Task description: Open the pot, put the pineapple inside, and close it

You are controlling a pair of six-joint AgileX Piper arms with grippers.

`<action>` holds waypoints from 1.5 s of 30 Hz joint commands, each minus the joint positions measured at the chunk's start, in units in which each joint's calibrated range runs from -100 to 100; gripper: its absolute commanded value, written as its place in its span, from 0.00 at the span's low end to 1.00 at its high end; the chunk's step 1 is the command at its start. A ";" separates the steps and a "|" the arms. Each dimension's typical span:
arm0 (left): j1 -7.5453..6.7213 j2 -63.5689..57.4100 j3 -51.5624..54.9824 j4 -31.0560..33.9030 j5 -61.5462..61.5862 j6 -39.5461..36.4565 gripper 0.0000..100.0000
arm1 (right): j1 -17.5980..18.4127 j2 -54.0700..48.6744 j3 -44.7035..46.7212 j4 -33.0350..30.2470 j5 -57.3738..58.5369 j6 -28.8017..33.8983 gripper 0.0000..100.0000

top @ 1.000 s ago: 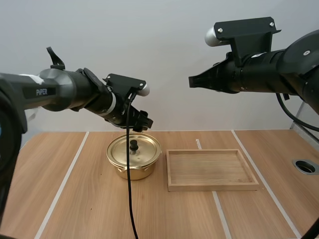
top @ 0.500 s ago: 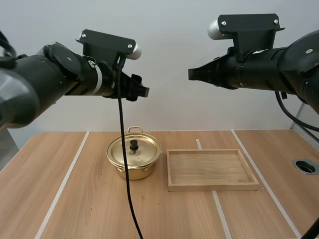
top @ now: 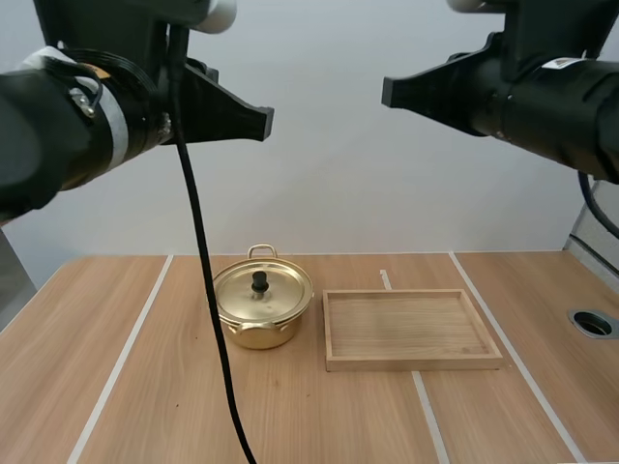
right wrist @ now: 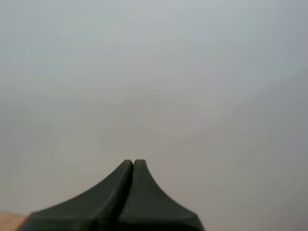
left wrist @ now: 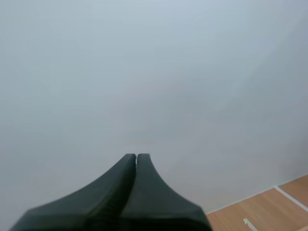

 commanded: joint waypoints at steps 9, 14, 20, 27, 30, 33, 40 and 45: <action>0.03 -20.50 5.02 13.12 8.58 -16.77 0.00 | -0.18 -16.19 -0.01 -8.18 8.87 13.69 0.00; 0.03 -29.18 8.42 14.29 10.87 -19.88 0.00 | -0.18 -22.07 -0.01 -19.77 11.02 21.63 0.00; 0.03 -33.55 8.88 15.97 20.86 -19.78 0.00 | -0.18 -23.82 2.55 -24.57 17.89 24.36 0.00; 0.03 -34.41 8.88 16.83 20.86 -19.70 0.00 | -0.18 -23.82 3.94 -25.57 28.41 24.44 0.00; 0.03 -34.41 8.88 16.83 20.86 -19.70 0.00 | -0.18 -23.82 3.94 -25.57 28.57 24.44 0.00; 0.03 -34.41 8.88 16.83 20.86 -19.70 0.00 | -0.18 -23.82 3.94 -25.57 28.57 24.44 0.00; 0.03 -35.00 18.39 16.98 -0.19 -19.70 0.00 | -0.18 -23.11 11.35 -25.97 20.47 24.44 0.00; 0.03 -36.66 27.78 22.15 -8.04 -19.70 0.00 | -0.18 -23.23 22.43 -27.70 2.23 24.44 0.00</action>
